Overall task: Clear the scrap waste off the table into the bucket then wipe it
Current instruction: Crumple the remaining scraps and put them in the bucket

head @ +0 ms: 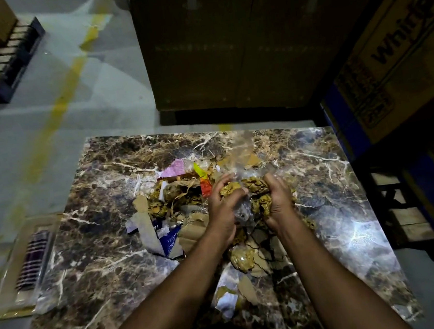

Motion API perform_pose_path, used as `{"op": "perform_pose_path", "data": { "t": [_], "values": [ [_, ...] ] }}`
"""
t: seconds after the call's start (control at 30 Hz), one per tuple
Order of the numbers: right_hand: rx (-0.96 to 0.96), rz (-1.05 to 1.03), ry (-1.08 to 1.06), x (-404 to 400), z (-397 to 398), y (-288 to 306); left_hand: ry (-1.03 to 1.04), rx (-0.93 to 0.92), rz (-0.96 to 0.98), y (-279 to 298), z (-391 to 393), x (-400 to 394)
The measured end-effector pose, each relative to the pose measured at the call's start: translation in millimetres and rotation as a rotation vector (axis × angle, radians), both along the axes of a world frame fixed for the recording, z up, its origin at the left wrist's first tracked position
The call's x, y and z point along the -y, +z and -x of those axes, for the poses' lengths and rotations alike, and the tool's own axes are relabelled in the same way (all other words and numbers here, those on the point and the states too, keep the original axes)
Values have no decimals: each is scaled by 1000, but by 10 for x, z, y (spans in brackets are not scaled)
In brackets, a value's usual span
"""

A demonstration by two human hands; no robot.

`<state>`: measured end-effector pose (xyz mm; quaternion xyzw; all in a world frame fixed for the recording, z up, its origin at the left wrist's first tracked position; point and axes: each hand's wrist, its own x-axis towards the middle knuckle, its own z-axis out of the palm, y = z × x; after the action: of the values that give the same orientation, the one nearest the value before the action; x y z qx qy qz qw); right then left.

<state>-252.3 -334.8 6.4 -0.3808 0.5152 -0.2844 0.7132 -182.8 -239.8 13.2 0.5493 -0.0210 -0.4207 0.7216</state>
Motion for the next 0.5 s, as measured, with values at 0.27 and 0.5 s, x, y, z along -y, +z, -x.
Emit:
{"op": "perform_pose_path", "data": {
  "t": [0.27, 0.5],
  "values": [
    [-67, 191, 134, 42, -33, -38, 32, 164, 1, -5, 9, 60],
    [-158, 218, 313, -38, 44, 42, -50, 210, 7, -16, -27, 39]
  ]
}}
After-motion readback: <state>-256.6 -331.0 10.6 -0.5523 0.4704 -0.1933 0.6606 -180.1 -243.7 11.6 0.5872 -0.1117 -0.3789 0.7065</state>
